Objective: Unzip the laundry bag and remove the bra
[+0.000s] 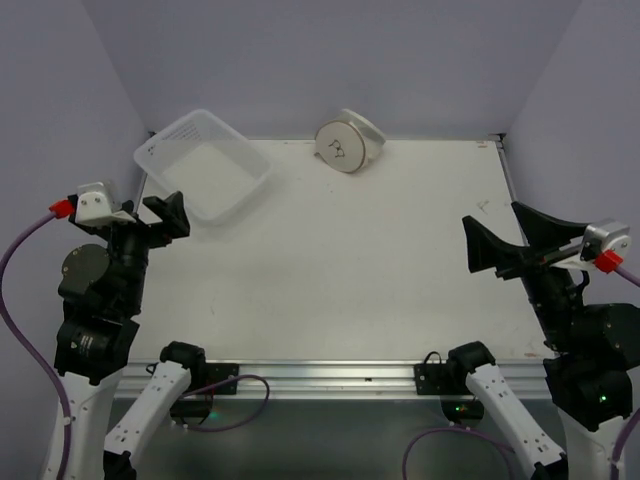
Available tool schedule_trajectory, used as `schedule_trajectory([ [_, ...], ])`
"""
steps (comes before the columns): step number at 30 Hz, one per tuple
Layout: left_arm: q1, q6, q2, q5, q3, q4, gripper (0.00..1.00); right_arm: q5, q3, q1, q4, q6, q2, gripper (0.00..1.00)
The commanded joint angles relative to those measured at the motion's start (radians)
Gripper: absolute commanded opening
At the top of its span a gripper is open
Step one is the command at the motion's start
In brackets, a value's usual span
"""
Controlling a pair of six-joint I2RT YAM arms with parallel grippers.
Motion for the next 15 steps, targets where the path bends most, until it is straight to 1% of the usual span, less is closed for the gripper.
schedule_trajectory([
  [1,-0.01,-0.03,0.033,0.026,-0.006,-0.005,1.0,-0.028,0.012,0.003,-0.004,0.027,0.021,0.99],
  [5,-0.01,-0.058,0.076,0.054,-0.018,-0.008,1.0,-0.048,-0.02,0.003,-0.002,0.071,0.022,0.99],
  [9,-0.01,-0.084,0.173,0.099,-0.006,-0.031,1.0,-0.082,-0.066,0.003,-0.024,0.119,0.047,0.99],
  [10,-0.01,-0.098,0.187,0.1,-0.003,-0.04,1.0,-0.114,-0.073,0.003,-0.036,0.125,0.056,0.99],
  [12,-0.01,-0.112,0.23,0.102,-0.003,-0.045,1.0,-0.139,-0.097,0.003,-0.044,0.134,0.093,0.99],
  [15,-0.01,-0.125,0.282,0.141,-0.009,-0.042,1.0,-0.12,-0.135,0.003,-0.041,0.185,0.159,0.99],
])
